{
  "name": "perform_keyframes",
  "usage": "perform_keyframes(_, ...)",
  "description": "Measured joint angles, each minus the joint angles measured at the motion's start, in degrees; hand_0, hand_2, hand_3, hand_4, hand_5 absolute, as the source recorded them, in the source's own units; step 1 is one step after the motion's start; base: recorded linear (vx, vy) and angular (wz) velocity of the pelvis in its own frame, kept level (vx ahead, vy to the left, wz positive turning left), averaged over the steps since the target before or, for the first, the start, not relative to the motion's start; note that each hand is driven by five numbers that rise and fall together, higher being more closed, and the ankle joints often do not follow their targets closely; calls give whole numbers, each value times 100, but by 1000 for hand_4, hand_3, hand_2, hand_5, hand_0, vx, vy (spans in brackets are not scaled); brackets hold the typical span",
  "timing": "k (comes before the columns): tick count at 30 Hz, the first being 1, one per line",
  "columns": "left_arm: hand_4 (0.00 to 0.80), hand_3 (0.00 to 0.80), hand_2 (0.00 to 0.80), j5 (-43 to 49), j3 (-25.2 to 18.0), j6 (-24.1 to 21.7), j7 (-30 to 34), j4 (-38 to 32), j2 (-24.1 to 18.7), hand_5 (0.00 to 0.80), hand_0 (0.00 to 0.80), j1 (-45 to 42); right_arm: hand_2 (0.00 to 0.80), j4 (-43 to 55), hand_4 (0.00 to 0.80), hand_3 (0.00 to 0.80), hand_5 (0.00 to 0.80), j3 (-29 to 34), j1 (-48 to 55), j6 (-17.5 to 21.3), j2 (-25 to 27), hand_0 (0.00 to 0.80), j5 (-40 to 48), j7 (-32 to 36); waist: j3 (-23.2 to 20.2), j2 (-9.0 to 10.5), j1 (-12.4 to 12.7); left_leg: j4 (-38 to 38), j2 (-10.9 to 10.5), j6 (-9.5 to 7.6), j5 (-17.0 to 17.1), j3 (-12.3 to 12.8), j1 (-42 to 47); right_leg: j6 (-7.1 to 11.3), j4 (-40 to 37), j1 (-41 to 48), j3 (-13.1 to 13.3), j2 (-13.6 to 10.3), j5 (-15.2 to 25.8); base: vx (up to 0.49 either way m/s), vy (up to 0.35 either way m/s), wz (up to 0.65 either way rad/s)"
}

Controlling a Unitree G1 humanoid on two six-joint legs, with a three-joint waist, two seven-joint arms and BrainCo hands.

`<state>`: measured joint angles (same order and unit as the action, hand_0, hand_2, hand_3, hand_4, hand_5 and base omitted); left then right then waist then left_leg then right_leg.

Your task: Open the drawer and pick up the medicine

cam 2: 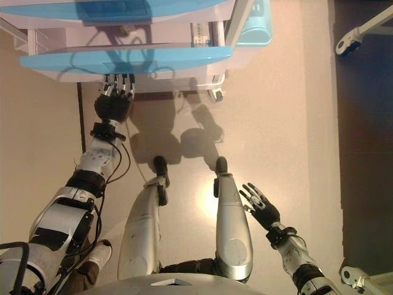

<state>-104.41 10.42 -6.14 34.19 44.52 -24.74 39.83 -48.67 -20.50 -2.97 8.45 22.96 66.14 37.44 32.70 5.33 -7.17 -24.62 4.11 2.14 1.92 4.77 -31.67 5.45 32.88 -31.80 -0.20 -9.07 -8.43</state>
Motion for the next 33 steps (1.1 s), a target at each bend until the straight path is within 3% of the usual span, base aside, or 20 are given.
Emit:
perform_keyframes(13, 800, 800, 800, 116, -258, 246, 912, 179, 235, 800, 800, -547, 0, 38, 0, 0, 0, 113, 47, -26, -76, 0, -208, -94, -1, -71, 93, 101, 188, 124, 24, -56, 62, -120, -98, 112, -205, 133, -6, -9, -6, 0)
perform_keyframes(25, 800, 800, 800, 354, -423, 385, 1925, 229, 648, 800, 800, -1438, 0, 47, 0, 0, 0, 312, 120, -86, -87, 0, -334, -125, -3, -113, 275, 89, 200, 166, -65, -102, 127, -179, -99, 193, -265, 135, -87, 20, 2, 0)
perform_keyframes(33, 800, 800, 800, 332, -656, 458, 2013, 675, 756, 800, 800, -1702, 0, 45, 0, 0, 0, 426, 128, -129, -94, 0, -446, -127, -3, -113, 383, 49, 198, 159, -71, -110, 107, -179, -97, 191, -277, 132, -89, 0, 0, 0)
